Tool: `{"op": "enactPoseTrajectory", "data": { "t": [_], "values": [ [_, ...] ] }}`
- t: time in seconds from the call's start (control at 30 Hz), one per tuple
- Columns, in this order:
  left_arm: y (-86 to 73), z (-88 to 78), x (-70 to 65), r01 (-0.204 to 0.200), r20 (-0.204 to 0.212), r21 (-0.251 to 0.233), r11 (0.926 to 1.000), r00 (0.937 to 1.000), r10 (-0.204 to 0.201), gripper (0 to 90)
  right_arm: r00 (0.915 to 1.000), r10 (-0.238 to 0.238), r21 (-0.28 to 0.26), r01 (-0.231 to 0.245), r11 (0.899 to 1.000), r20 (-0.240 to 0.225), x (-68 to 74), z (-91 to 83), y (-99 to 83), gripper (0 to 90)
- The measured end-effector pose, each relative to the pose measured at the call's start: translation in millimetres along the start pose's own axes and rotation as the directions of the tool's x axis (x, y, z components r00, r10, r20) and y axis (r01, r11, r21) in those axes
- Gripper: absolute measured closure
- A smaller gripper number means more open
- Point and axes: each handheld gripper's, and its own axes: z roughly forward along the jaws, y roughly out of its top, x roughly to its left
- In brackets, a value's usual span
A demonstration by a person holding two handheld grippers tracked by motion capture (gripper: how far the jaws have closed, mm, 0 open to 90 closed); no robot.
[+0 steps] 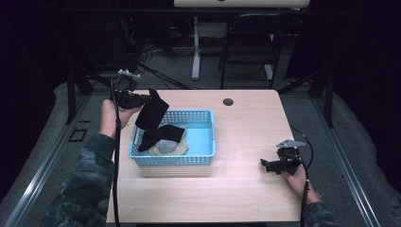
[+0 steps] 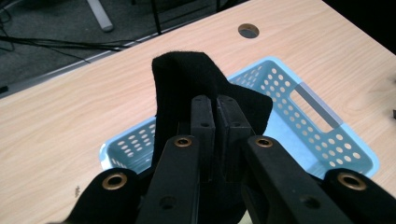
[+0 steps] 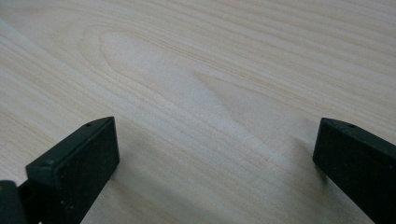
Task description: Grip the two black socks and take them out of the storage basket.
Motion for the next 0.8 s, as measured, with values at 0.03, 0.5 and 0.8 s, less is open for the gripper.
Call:
{"op": "enactPoseTrajectory", "data": {
  "t": [0.03, 0.5, 0.8],
  "values": [
    [0.4, -1.6, 0.7, -0.002, -0.006, -0.002, 1.0000, 1.0000, 0.002, 86.4, 1.0000, 0.000, 0.000, 0.000, 1.000, 0.000, 0.0, 0.0, 0.0, 0.0],
    [-2.6, -32.4, 22.1, 0.028, -0.066, -0.038, 0.9989, 0.9973, -0.031, 86.4, 1.0000, 0.000, 0.000, 0.000, 1.000, 0.000, 0.0, 0.0, 0.0, 0.0],
    [-15.5, -50.2, 44.1, 0.072, -0.113, -0.051, 0.9961, 0.9906, -0.077, 86.4, 1.0000, 0.000, 0.000, 0.000, 1.000, 0.000, 0.0, 0.0, 0.0, 0.0]
  ]
}}
